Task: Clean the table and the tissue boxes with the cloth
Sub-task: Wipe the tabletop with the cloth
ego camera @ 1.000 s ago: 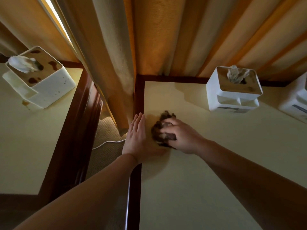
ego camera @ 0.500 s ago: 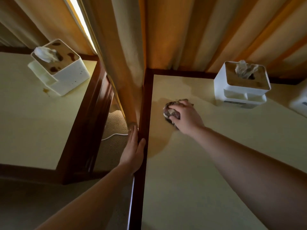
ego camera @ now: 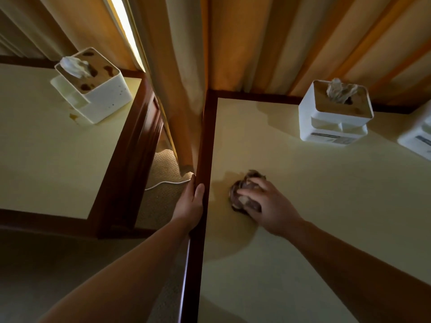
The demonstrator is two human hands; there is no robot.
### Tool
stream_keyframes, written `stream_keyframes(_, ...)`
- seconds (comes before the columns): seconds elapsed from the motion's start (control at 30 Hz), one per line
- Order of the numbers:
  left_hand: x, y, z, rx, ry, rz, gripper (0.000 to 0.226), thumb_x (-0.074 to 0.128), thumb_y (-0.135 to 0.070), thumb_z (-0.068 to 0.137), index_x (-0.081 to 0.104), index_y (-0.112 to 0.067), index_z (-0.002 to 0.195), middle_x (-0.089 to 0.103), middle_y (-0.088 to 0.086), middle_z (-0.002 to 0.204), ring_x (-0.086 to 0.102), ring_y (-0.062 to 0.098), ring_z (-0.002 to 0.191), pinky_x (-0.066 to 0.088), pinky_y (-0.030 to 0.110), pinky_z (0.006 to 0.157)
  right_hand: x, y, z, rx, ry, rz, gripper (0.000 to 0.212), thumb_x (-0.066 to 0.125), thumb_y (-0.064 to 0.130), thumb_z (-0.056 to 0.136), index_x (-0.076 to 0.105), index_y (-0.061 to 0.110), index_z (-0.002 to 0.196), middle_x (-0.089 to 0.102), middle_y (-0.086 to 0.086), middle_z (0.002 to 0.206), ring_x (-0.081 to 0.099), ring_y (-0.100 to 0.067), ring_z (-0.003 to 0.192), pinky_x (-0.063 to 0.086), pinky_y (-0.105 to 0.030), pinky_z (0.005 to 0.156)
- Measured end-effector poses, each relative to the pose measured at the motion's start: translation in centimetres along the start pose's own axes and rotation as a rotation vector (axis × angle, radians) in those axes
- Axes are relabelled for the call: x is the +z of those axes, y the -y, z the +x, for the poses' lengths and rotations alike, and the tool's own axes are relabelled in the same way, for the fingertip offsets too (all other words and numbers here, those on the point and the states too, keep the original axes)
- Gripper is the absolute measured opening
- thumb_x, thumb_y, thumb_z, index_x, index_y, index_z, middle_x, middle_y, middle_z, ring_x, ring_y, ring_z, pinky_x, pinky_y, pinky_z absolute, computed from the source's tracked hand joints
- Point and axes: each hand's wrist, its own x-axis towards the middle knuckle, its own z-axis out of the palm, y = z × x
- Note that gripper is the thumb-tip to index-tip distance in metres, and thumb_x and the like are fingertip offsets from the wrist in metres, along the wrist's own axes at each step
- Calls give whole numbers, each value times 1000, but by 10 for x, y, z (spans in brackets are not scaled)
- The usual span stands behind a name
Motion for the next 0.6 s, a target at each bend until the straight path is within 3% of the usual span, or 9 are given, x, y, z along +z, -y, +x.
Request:
stream_keyframes(0.1,-1,0,2,-23,24,-36,63,31,-74,94,30,-52,153,57,-6,147,57,21,131,44,56,111,5,9,33,72,-112,1,46,74,25,95,64,28,140,42,-5,157,39,-26,146,44,-43,114)
stream_keyframes(0.17,-1,0,4,-27,38,-41,59,32,-70,98,30,-50,154,57,-5,146,57,22,131,44,55,111,15,23,47,92,-165,19,47,75,24,94,65,27,139,45,-6,155,39,-28,146,44,-46,115)
stream_keyframes(0.3,-4,-3,5,-8,51,-28,55,35,-65,98,34,-50,151,60,-4,142,58,22,129,44,53,112,32,41,25,-39,-49,48,46,71,26,95,64,33,140,42,-1,157,38,-23,145,42,-43,117)
stream_keyframes(0.4,-9,-7,6,35,84,52,61,36,-62,102,21,-48,158,53,-4,152,52,21,136,40,50,116,27,36,-6,-123,61,23,43,68,29,97,62,39,138,38,6,158,37,-18,144,39,-37,119)
stream_keyframes(0.5,-14,-10,9,95,98,176,67,37,-54,106,4,-43,163,39,-4,163,43,22,144,35,45,118,9,17,-15,-83,103,31,42,65,39,95,64,38,137,40,4,158,39,-17,141,39,-32,115)
stream_keyframes(0.6,-18,-11,16,115,116,208,72,38,-58,104,-5,-49,160,30,-6,166,40,23,146,36,53,118,-5,-9,7,39,-30,67,45,69,37,88,69,32,132,48,-5,153,48,-26,137,43,-35,110)
